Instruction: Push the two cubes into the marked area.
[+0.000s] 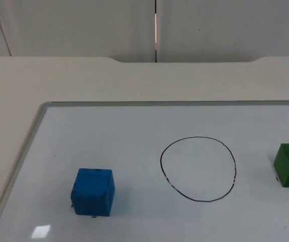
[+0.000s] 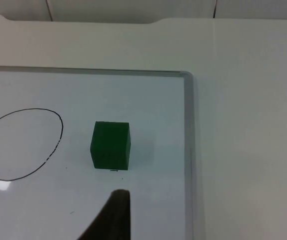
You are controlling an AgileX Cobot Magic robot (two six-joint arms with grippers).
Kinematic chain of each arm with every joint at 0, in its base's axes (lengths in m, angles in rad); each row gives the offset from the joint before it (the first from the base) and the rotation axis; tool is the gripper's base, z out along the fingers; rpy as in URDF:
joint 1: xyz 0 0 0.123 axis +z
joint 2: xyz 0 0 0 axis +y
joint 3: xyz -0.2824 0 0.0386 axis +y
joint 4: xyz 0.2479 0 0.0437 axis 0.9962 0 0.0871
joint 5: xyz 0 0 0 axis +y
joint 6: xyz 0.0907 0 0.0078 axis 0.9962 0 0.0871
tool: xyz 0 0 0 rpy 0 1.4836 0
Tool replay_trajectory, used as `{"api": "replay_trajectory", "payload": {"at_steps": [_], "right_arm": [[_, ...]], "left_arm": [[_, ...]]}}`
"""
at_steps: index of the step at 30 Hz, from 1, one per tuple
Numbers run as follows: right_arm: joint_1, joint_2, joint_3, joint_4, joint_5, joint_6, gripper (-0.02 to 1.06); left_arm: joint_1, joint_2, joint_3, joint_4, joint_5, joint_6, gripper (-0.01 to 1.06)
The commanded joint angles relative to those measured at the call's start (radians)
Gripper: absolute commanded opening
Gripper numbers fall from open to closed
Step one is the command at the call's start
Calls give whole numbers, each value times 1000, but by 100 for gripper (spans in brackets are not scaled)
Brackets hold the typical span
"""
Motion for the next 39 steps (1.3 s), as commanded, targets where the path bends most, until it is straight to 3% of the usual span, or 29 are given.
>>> {"api": "replay_trajectory", "payload": {"at_steps": [1,7,14,16,18,22,39], "right_arm": [[-8,-4,7,0,-5,-8,105],[-8,-4,7,0,-5,-8,105],[-8,-4,7,0,-5,-8,105],[-8,-4,7,0,-5,-8,105],[-8,-4,7,-4,-5,-8,105],[-8,-4,7,-4,-5,-8,105],[-8,-4,7,-4,-5,-6,105]], "left_arm": [[0,1,8,-20,-25,3,0],[0,73,8,-82,-33,66,0],[0,212,8,-154,-109,142,0],[-17,272,8,-244,-114,227,0],[-66,331,8,-358,-180,307,0],[-119,400,6,-386,-262,315,0],[-220,569,-138,-427,-255,315,0]]}}
